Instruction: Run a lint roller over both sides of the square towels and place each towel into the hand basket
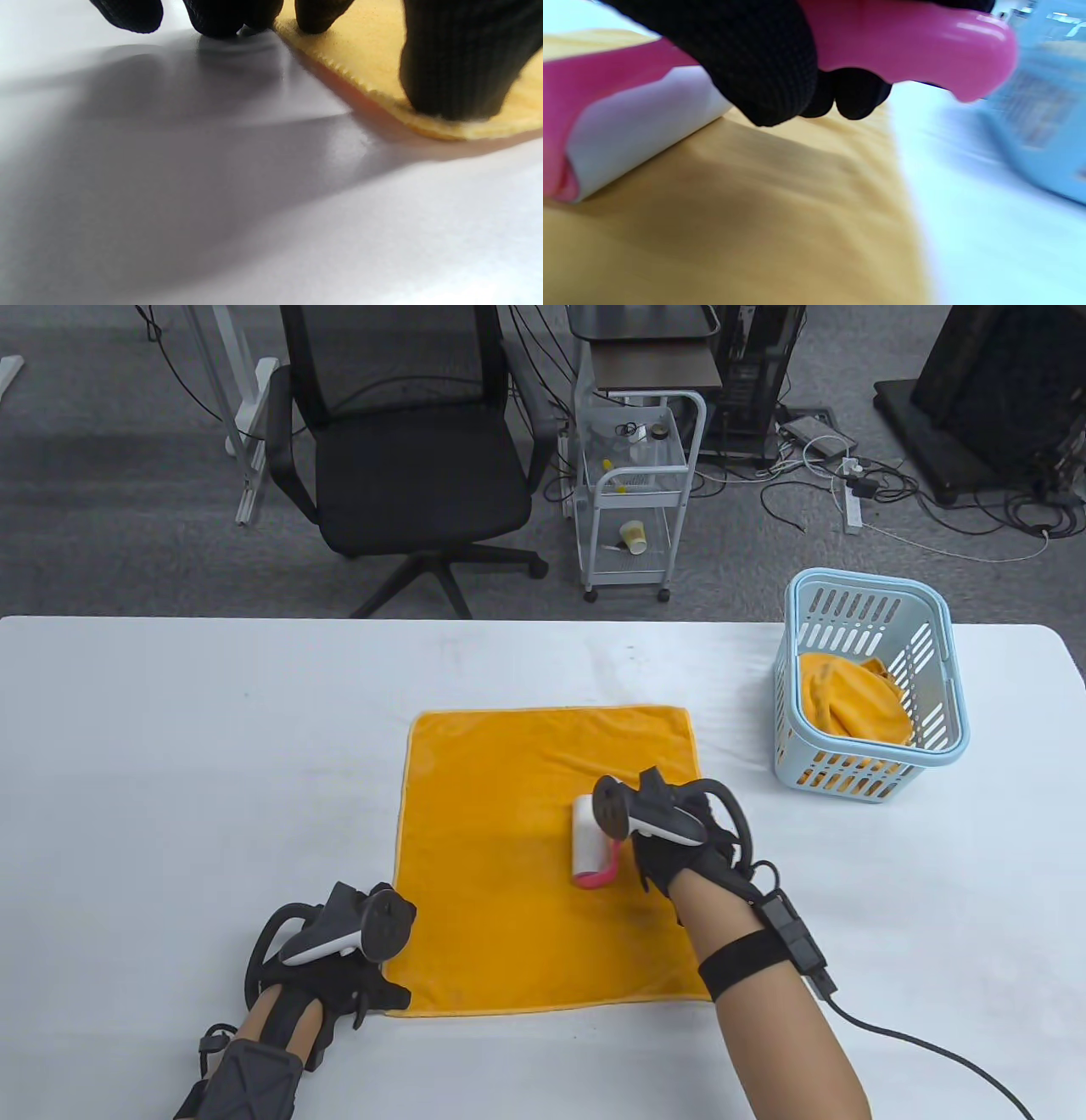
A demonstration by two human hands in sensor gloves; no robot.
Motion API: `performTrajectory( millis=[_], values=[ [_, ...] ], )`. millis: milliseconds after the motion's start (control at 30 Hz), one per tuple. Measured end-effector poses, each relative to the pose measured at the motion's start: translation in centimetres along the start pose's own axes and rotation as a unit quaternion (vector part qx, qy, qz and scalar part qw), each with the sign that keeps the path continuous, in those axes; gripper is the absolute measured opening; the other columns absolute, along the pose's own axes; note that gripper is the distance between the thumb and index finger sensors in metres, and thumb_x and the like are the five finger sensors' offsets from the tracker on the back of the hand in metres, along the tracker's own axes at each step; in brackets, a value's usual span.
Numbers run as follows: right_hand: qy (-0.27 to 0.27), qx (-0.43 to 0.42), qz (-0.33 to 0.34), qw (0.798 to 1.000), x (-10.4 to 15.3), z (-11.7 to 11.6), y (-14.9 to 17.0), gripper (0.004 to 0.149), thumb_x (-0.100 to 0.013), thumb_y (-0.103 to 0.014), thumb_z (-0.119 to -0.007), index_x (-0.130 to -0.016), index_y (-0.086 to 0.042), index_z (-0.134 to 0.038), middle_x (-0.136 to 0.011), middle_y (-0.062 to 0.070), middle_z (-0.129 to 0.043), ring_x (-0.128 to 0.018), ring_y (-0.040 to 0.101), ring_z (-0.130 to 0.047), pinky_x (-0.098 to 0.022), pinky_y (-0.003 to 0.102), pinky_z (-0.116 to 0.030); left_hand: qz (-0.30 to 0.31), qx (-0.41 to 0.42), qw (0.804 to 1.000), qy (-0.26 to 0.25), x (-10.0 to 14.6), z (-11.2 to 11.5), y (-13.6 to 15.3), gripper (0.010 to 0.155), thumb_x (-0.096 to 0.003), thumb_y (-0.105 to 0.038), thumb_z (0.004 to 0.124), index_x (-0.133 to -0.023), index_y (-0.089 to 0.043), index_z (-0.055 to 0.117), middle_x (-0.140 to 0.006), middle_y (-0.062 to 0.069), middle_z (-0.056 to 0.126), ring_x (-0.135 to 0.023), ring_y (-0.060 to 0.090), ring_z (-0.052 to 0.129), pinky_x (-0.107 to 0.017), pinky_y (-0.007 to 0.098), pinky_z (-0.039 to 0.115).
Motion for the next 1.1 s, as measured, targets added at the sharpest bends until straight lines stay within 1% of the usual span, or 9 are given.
performTrajectory(
  millis=[133, 233, 300, 567, 633, 733, 867, 1000, 1100],
  values=[
    [-0.018, 0.050, -0.061, 0.997, 1.5, -1.3, 5.6, 0.057, -0.047, -0.017, -0.093, -0.100, -0.024, -0.073, -0.095, 0.008, -0.081, -0.086, 0.041, -0.084, -0.065, 0.065, -0.066, -0.001, -0.001, 1.000, 0.001, 0.0, 0.0, 0.0, 0.095, -0.0329, -0.065, 0.089, -0.109, -0.033, 0.042, -0.123, 0.009, 0.030, -0.112, 0.042, 0.044, -0.074, 0.072, 0.046],
    [-0.005, 0.022, -0.055, 0.998, 2.2, -1.2, 6.1, 0.059, -0.047, -0.017, -0.092, -0.102, -0.023, -0.072, -0.097, 0.009, -0.080, -0.088, 0.041, -0.082, -0.064, 0.066, -0.066, -0.001, -0.002, 1.000, 0.001, 0.0, 0.0, 0.0, 0.095, -0.0328, -0.065, 0.089, -0.109, -0.033, 0.042, -0.123, 0.009, 0.030, -0.112, 0.042, 0.044, -0.074, 0.072, 0.046],
    [0.022, -0.013, -0.021, 0.999, 2.8, -0.5, 4.4, 0.060, -0.047, -0.018, -0.092, -0.103, -0.022, -0.069, -0.097, 0.010, -0.079, -0.087, 0.042, -0.084, -0.063, 0.065, -0.068, -0.001, -0.001, 1.000, 0.001, 0.0, 0.0, 0.0, 0.095, -0.0329, -0.065, 0.089, -0.109, -0.033, 0.042, -0.123, 0.009, 0.029, -0.112, 0.042, 0.044, -0.074, 0.072, 0.046],
    [0.060, -0.063, 0.155, 0.984, 4.3, 1.5, -8.0, 0.064, -0.048, -0.026, -0.092, -0.105, -0.019, -0.064, -0.096, 0.010, -0.080, -0.084, 0.039, -0.090, -0.059, 0.058, -0.078, -0.001, -0.002, 1.000, 0.001, 0.0, 0.0, 0.0, 0.095, -0.0327, -0.065, 0.089, -0.109, -0.033, 0.042, -0.123, 0.009, 0.030, -0.112, 0.042, 0.044, -0.074, 0.072, 0.046],
    [0.057, -0.059, 0.172, 0.982, 4.4, 1.1, -9.9, 0.065, -0.048, -0.027, -0.092, -0.106, -0.019, -0.064, -0.096, 0.011, -0.080, -0.083, 0.039, -0.091, -0.058, 0.057, -0.079, -0.001, -0.002, 1.000, 0.001, 0.0, 0.0, 0.0, 0.095, -0.0327, -0.065, 0.089, -0.109, -0.033, 0.042, -0.123, 0.009, 0.030, -0.112, 0.042, 0.044, -0.074, 0.072, 0.047],
    [0.063, -0.040, 0.168, 0.983, 4.3, 0.4, -10.2, 0.064, -0.048, -0.027, -0.091, -0.106, -0.021, -0.063, -0.096, 0.011, -0.081, -0.082, 0.039, -0.091, -0.058, 0.057, -0.078, -0.001, -0.002, 1.000, 0.001, 0.0, 0.0, 0.0, 0.095, -0.0327, -0.065, 0.089, -0.109, -0.033, 0.042, -0.123, 0.009, 0.030, -0.112, 0.042, 0.044, -0.074, 0.072, 0.046],
    [0.051, -0.051, 0.127, 0.989, 4.4, -0.7, -6.4, 0.063, -0.048, -0.023, -0.092, -0.104, -0.023, -0.065, -0.095, 0.011, -0.082, -0.081, 0.040, -0.091, -0.060, 0.061, -0.074, -0.001, -0.002, 1.000, 0.001, 0.0, 0.0, 0.0, 0.095, -0.0328, -0.065, 0.089, -0.109, -0.033, 0.042, -0.123, 0.009, 0.030, -0.112, 0.042, 0.044, -0.074, 0.072, 0.046],
    [0.012, -0.053, 0.058, 0.997, 4.9, -2.2, 0.1, 0.061, -0.047, -0.020, -0.093, -0.103, -0.024, -0.068, -0.095, 0.010, -0.083, -0.083, 0.041, -0.088, -0.062, 0.064, -0.071, -0.001, -0.002, 1.000, 0.001, 0.0, 0.0, 0.0, 0.095, -0.0328, -0.065, 0.089, -0.109, -0.033, 0.042, -0.123, 0.009, 0.030, -0.112, 0.042, 0.044, -0.074, 0.072, 0.046],
    [0.009, -0.056, 0.011, 0.998, 5.9, -3.6, 4.6, 0.060, -0.047, -0.019, -0.094, -0.102, -0.024, -0.071, -0.094, 0.010, -0.084, -0.083, 0.041, -0.088, -0.062, 0.064, -0.070, -0.001, -0.002, 1.000, 0.001, 0.0, 0.0, 0.0, 0.095, -0.0327, -0.065, 0.089, -0.109, -0.033, 0.042, -0.123, 0.009, 0.030, -0.112, 0.042, 0.045, -0.074, 0.072, 0.047]
  ],
)
Point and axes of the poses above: the tracker on the back of each hand, its own y axis roughly to the little-finger side, its own x axis roughly from the fingertips to the wrist, z = x × y, the point moved 3 cm from there along -x, roughly from the wrist to the fingertips
